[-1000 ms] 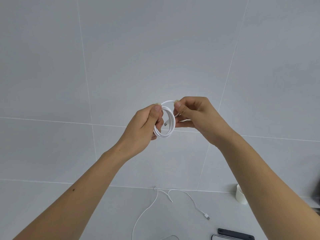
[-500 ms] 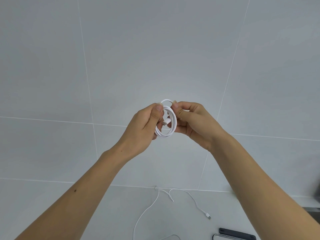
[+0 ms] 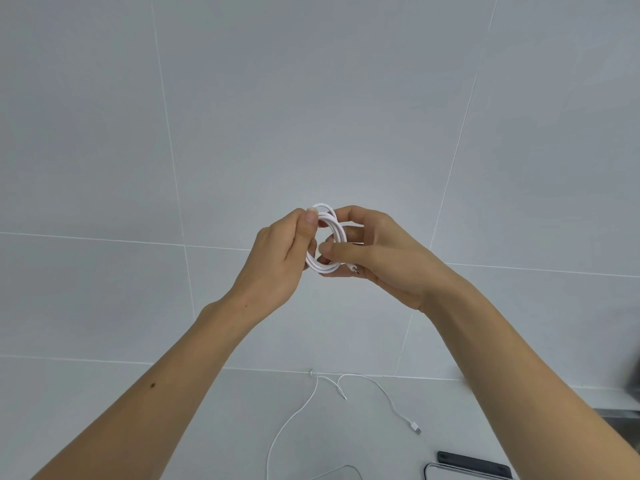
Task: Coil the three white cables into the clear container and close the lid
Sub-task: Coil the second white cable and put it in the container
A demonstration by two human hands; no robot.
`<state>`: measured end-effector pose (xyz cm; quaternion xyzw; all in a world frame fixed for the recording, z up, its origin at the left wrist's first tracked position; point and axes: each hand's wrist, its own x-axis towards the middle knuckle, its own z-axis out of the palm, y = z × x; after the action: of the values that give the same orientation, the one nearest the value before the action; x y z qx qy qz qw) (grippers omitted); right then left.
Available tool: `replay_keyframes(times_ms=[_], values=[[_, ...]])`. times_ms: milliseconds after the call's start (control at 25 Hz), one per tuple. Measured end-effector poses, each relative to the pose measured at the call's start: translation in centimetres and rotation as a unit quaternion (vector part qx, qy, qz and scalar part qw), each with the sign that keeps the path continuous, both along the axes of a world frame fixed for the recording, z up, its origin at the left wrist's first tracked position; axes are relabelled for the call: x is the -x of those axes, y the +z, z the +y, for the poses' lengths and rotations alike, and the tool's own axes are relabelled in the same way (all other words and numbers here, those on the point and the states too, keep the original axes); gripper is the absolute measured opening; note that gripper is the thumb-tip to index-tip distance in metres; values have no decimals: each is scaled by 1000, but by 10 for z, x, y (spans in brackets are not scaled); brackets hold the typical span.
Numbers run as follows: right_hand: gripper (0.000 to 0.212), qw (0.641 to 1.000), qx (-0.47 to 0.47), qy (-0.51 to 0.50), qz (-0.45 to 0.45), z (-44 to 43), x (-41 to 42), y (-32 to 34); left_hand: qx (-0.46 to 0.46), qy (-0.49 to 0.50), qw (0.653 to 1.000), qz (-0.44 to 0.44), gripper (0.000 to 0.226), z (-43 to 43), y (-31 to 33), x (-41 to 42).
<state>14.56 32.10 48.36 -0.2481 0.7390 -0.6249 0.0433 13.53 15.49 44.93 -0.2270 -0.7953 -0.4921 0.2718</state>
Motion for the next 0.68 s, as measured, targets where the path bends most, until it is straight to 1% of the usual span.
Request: replay_keyframes(times_ms=[120, 240, 320, 400, 440, 520, 600, 680], values=[[26, 995, -83, -33, 47, 2, 2, 1, 19, 11, 1000, 2, 38, 0, -3, 2], [16, 979, -186, -39, 72, 8, 2, 4, 29, 36, 999, 1, 44, -5, -5, 6], [13, 966, -223, -62, 116, 20, 2, 9, 31, 33, 999, -14, 45, -13, -6, 9], [16, 950, -244, -99, 169, 30, 3, 13, 45, 13, 998, -33, 45, -19, -7, 7], [17, 941, -251, -116, 196, 32, 3, 12, 38, -4, 998, -44, 44, -19, -7, 5], [16, 924, -241, -163, 248, 29, 4, 5, -19, -53, 995, -78, 41, -16, -8, 1], [15, 914, -226, -199, 273, 27, 7, -2, -70, -77, 990, -98, 35, -10, -9, -1], [15, 916, -224, -198, 267, 26, 8, -6, -76, -61, 991, -87, 30, -6, -11, -1]])
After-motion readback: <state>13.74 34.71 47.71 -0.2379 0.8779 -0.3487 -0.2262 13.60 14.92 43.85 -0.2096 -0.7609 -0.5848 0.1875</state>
